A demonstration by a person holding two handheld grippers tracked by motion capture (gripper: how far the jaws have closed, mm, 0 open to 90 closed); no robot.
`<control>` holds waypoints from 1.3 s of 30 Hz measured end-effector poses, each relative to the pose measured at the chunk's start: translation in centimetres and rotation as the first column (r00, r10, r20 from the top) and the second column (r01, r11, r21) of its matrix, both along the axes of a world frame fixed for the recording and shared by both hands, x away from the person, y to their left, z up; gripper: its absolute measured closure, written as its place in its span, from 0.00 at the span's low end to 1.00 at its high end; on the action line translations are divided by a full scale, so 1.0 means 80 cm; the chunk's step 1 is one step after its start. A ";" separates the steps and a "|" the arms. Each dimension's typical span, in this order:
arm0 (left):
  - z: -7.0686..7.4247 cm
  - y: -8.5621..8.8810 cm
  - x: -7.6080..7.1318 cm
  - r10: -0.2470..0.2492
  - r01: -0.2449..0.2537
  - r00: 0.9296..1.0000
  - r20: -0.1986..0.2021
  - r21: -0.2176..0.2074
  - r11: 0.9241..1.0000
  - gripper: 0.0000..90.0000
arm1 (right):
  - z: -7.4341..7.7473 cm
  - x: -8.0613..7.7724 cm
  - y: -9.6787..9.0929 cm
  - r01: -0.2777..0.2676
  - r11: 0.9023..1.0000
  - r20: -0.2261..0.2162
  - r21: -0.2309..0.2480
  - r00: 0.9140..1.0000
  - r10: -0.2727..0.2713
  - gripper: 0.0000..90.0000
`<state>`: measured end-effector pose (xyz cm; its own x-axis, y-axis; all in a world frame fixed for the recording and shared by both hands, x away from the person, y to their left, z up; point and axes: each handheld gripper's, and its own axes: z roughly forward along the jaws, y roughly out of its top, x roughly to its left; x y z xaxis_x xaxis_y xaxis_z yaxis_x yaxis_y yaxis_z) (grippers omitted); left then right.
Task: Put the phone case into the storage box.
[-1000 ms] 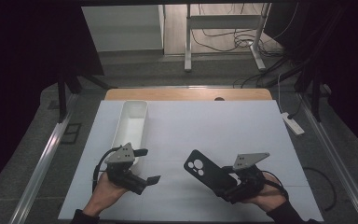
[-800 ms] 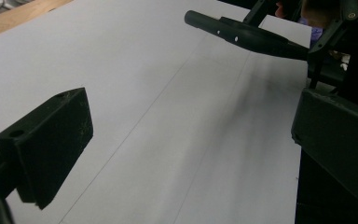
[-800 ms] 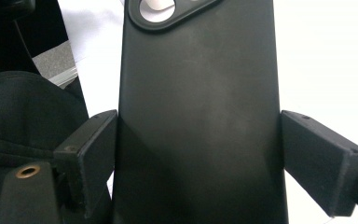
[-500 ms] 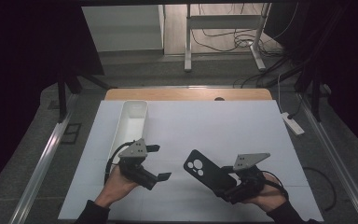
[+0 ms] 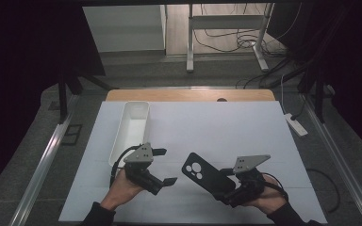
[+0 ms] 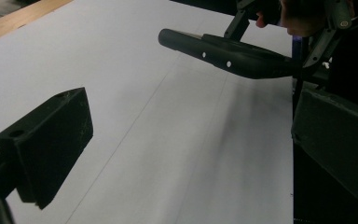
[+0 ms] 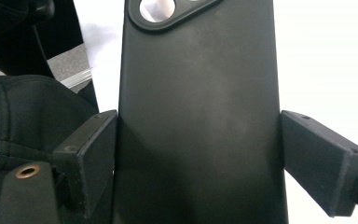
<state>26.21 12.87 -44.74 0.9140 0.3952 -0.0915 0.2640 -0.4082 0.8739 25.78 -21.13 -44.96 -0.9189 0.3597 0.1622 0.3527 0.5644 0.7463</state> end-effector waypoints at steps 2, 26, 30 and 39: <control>0.000 0.001 -0.003 0.003 -0.003 1.000 0.001 0.000 1.000 0.00 | 0.000 -0.001 0.001 -0.007 1.000 -0.004 0.006 1.000 0.007 0.17; -0.003 -0.006 -0.013 -0.109 0.109 0.994 -0.002 -0.050 0.993 0.00 | 0.001 -0.005 0.025 -0.153 0.984 0.008 0.087 0.988 0.153 0.17; -0.002 -0.007 -0.013 -0.132 0.132 0.991 -0.001 -0.070 0.989 0.00 | 0.001 -0.004 0.028 -0.168 0.982 0.003 0.091 0.986 0.169 0.17; 0.000 -0.012 -0.013 -0.190 0.190 0.982 0.001 -0.095 0.977 0.00 | 0.002 -0.003 0.034 -0.211 0.971 0.015 0.110 0.978 0.210 0.17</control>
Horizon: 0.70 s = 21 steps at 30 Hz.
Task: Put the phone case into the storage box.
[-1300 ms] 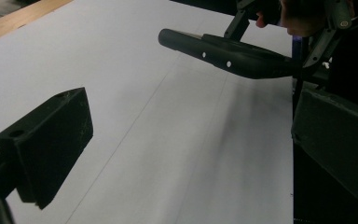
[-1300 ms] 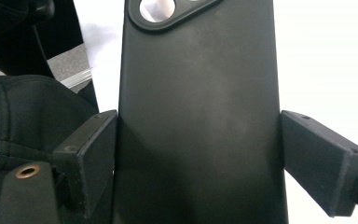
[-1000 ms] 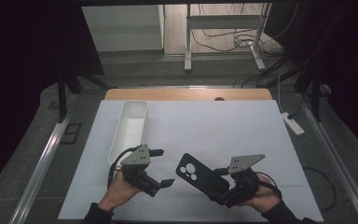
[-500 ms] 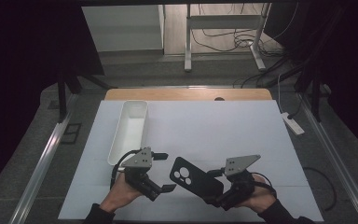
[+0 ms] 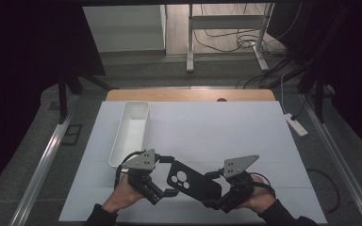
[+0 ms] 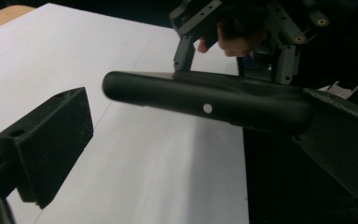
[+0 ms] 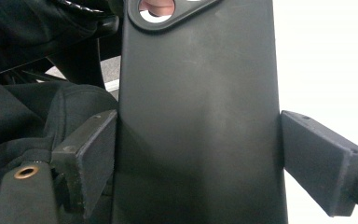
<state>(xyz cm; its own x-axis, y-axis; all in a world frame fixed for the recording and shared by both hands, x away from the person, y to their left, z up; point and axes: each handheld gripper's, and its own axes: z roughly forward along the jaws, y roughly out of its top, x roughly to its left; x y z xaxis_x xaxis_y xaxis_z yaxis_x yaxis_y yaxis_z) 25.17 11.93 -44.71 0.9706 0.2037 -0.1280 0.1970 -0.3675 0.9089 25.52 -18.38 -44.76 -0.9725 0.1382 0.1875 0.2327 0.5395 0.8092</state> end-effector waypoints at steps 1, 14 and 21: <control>0.000 0.000 0.000 -0.006 0.006 1.000 -0.001 -0.003 1.000 0.00 | 0.000 0.000 0.001 -0.004 1.000 0.000 0.002 1.000 0.004 0.17; 0.001 -0.004 0.001 -0.082 0.081 0.997 -0.009 -0.043 0.996 0.06 | 0.001 -0.002 0.005 -0.049 0.999 0.017 0.006 0.999 0.049 0.17; 0.001 -0.003 0.001 -0.101 0.100 0.995 -0.018 -0.051 0.994 0.09 | 0.001 -0.002 0.006 -0.061 0.998 0.021 0.011 0.998 0.061 0.17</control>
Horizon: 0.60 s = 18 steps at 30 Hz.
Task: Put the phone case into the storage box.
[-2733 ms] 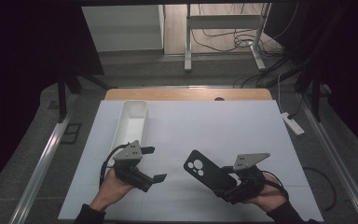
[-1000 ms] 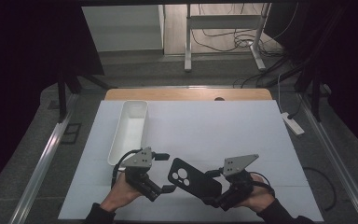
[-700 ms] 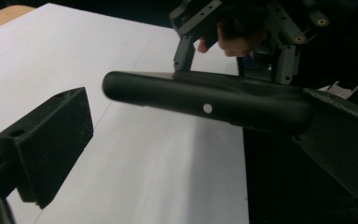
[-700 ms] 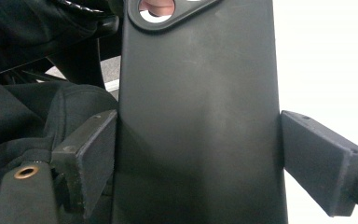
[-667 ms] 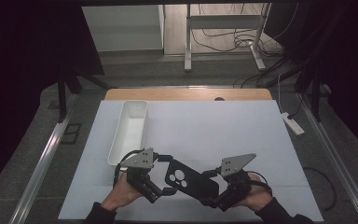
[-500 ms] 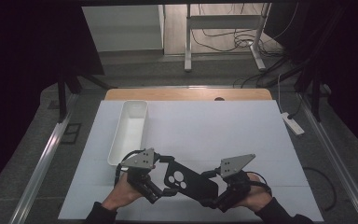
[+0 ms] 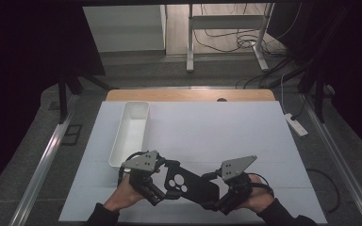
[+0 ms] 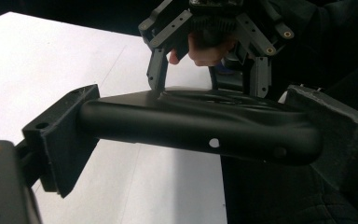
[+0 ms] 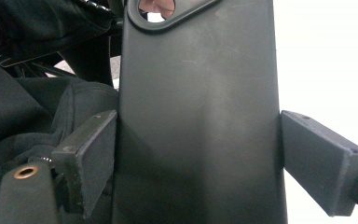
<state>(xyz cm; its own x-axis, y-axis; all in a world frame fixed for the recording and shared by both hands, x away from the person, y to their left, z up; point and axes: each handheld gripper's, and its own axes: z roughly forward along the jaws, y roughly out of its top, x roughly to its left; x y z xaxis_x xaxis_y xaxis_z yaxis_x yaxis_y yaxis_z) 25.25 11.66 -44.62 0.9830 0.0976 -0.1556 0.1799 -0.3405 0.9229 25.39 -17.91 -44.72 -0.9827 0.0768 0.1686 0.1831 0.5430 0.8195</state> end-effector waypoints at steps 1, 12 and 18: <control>0.000 0.001 0.000 -0.006 0.006 1.000 -0.007 -0.005 1.000 0.09 | 0.000 0.000 0.000 -0.003 1.000 -0.001 0.001 1.000 0.003 0.17; 0.001 0.003 0.006 -0.042 0.040 0.997 -0.071 -0.020 0.999 0.14 | -0.003 0.001 -0.002 -0.029 1.000 -0.002 0.007 1.000 0.029 0.17; 0.002 0.001 0.006 -0.033 0.034 0.996 -0.080 0.004 0.999 0.16 | -0.005 0.002 -0.002 -0.023 1.000 0.009 -0.016 1.000 0.023 0.16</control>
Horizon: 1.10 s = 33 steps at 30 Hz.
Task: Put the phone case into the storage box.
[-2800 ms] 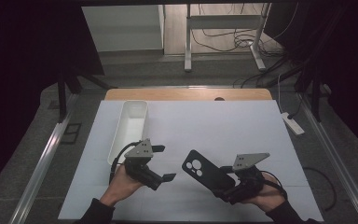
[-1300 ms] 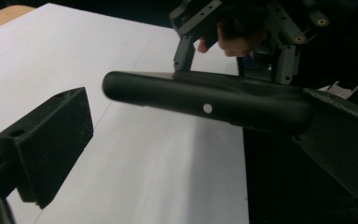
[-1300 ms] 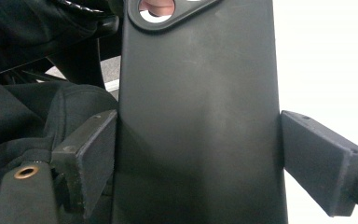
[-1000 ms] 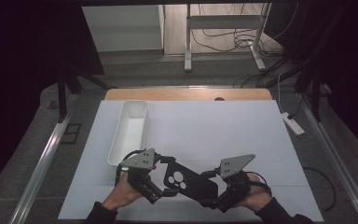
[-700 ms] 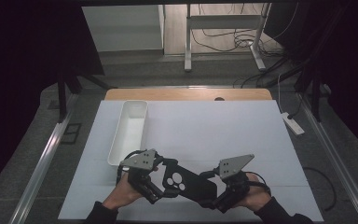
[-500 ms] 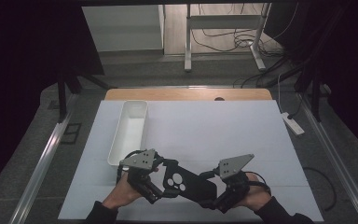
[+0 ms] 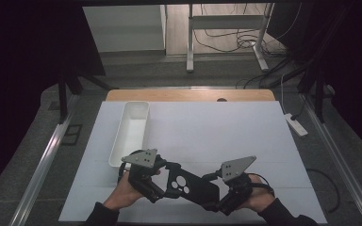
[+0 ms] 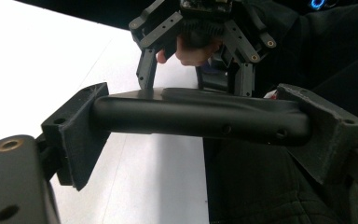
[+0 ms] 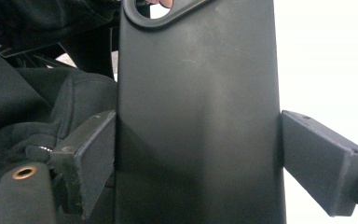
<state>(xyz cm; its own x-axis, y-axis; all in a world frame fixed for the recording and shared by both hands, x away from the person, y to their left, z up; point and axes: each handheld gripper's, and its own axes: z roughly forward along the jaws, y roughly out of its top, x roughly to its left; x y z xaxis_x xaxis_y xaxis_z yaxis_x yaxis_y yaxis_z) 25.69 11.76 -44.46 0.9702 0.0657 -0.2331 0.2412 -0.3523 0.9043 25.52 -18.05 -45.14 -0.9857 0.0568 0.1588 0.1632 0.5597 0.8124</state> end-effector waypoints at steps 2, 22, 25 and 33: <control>0.002 -0.001 -0.001 0.005 -0.005 1.000 0.007 0.011 1.000 0.16 | 0.000 0.000 0.001 -0.002 1.000 0.006 -0.003 1.000 0.002 0.16; 0.008 -0.001 0.002 0.096 -0.096 0.995 -0.003 0.085 0.992 0.17 | -0.004 0.009 0.003 0.123 0.992 0.012 -0.035 0.992 -0.123 0.03; 0.009 0.000 0.003 0.115 -0.115 0.993 0.001 0.101 0.988 0.17 | -0.003 0.010 0.001 0.155 0.987 0.018 -0.041 0.988 -0.154 0.02; 0.012 0.004 0.007 0.159 -0.158 0.987 0.001 0.121 0.980 0.17 | -0.007 0.010 -0.002 0.218 0.973 0.055 -0.077 0.975 -0.214 0.00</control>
